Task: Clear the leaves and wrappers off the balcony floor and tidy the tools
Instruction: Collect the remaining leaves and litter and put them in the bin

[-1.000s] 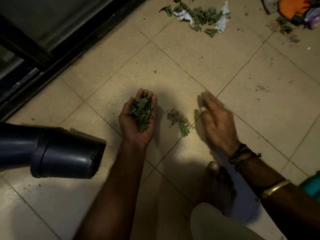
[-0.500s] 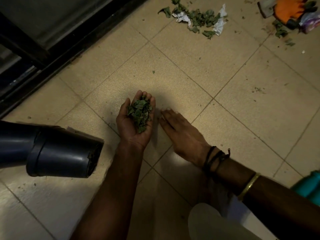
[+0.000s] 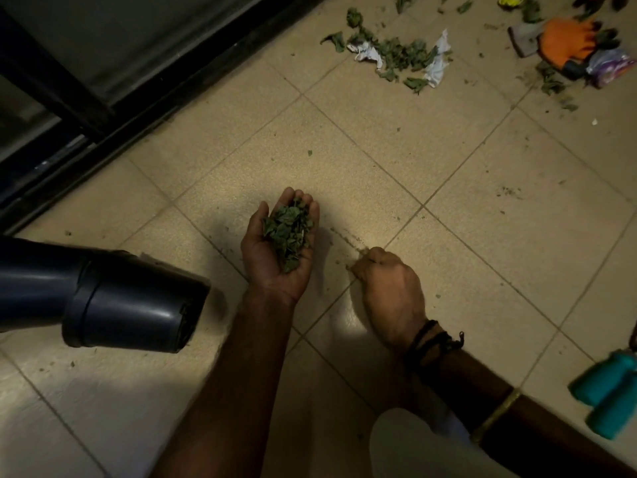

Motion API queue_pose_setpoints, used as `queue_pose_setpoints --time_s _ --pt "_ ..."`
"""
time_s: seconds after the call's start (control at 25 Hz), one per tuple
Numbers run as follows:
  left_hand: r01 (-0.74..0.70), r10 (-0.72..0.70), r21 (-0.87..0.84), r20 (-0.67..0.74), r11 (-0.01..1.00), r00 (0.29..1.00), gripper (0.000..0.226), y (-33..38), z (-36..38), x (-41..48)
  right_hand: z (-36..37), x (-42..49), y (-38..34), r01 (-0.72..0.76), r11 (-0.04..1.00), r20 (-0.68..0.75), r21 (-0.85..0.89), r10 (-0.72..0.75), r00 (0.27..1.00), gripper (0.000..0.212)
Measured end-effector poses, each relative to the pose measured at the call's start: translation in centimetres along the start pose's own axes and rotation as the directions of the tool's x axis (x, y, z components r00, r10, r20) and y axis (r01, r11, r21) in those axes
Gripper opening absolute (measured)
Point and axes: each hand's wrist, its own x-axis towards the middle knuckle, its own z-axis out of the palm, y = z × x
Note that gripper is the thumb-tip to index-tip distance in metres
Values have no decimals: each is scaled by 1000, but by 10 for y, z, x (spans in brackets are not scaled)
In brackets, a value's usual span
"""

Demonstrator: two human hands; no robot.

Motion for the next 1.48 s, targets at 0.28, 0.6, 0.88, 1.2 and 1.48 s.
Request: queue_pose_setpoints --time_s 0.28,0.6,0.88,1.2,1.48 --pt "-72 71 -55 -19 996 997 36 12 37 -34 -18 26 -31 -641 193 550 743 368 750 14" --pt "-113 98 -94 -153 989 983 27 36 140 -236 -230 -64 -80 -612 -531 801 585 260 540 23" --pt "-140 116 -121 -186 983 976 33 68 237 -458 -429 -206 -229 -546 -672 808 500 135 573 20" --pt "-420 333 -256 -321 871 887 29 131 197 -668 -465 -347 -391 -682 -575 821 452 -30 570 21" --pt "-615 461 -291 -451 733 764 26 220 93 -829 -402 -450 -550 -828 -440 859 347 -206 469 21"
